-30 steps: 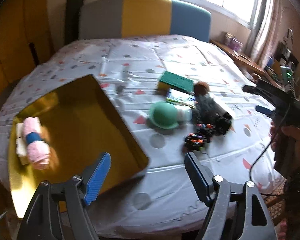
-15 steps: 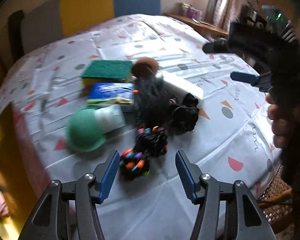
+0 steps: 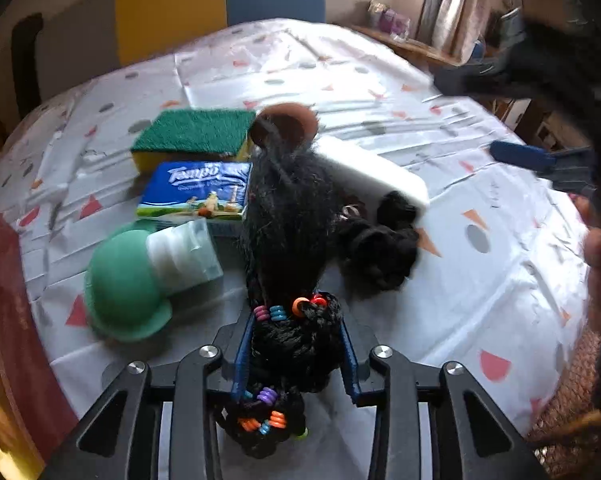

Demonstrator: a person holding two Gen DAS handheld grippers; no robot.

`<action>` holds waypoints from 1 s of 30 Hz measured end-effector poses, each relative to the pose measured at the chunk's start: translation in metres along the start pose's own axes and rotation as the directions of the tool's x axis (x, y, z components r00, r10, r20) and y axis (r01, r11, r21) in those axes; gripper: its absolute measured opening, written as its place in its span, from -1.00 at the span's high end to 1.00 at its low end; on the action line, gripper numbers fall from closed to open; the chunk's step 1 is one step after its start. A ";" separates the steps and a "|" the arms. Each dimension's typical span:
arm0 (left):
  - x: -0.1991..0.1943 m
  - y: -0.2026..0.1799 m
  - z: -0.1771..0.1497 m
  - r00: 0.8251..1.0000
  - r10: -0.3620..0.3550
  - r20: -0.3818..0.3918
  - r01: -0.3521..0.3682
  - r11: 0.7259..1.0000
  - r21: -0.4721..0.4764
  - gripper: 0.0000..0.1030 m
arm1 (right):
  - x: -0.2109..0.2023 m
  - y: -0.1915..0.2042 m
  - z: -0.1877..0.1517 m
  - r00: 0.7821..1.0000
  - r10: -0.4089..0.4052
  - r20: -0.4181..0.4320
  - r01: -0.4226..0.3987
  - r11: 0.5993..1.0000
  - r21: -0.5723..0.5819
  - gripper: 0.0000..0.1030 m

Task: Organize soft objects
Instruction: 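Grasp the black beaded hair bundle with the left tool while the right tool approaches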

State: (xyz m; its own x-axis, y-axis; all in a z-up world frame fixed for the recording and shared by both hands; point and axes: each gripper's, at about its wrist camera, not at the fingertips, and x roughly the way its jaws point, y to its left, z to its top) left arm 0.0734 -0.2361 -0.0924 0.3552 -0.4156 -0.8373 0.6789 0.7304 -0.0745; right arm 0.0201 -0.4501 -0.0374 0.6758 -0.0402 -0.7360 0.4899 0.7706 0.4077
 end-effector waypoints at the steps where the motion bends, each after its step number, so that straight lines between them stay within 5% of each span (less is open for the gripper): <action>1: -0.009 -0.001 -0.007 1.000 -0.007 0.013 0.006 1.000 0.016 0.31 | 0.000 -0.001 0.000 1.000 -0.002 -0.001 0.002 1.000 0.006 -0.77; 7: -0.025 0.005 -0.059 0.999 0.052 0.003 -0.053 0.998 0.019 0.30 | 0.004 -0.006 -0.001 1.000 -0.011 -0.019 0.012 1.000 0.027 -0.76; 17: -0.026 0.001 -0.072 0.994 0.066 0.084 -0.070 0.997 0.044 0.28 | 0.026 0.020 -0.014 0.990 -0.032 -0.134 0.014 0.991 -0.131 -0.55; 19: -0.026 0.003 -0.071 0.995 0.058 0.080 -0.062 0.997 0.041 0.28 | 0.033 0.032 -0.016 0.987 -0.033 -0.159 0.001 0.980 -0.197 -0.60; 21: -0.027 0.003 -0.071 0.995 0.051 0.080 -0.054 0.998 0.035 0.28 | 0.040 0.042 -0.013 0.983 -0.046 -0.180 -0.003 0.965 -0.261 -0.91; 29: -0.028 0.006 -0.072 0.996 0.032 0.087 -0.033 0.999 0.014 0.28 | 0.101 0.055 0.002 0.927 -0.085 -0.364 -0.075 0.912 -0.404 -0.99; 30: -0.028 0.007 -0.071 0.996 0.029 0.086 -0.030 0.999 0.011 0.28 | 0.107 0.054 0.002 0.920 -0.099 -0.380 -0.070 0.911 -0.407 -0.80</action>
State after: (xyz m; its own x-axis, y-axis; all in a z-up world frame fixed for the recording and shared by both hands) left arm 0.0223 -0.1810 -0.1086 0.4291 -0.4392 -0.7893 0.6751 0.7365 -0.0428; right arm 0.1201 -0.4146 -0.0931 0.3634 0.1283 -0.9228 0.1750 0.9634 0.2029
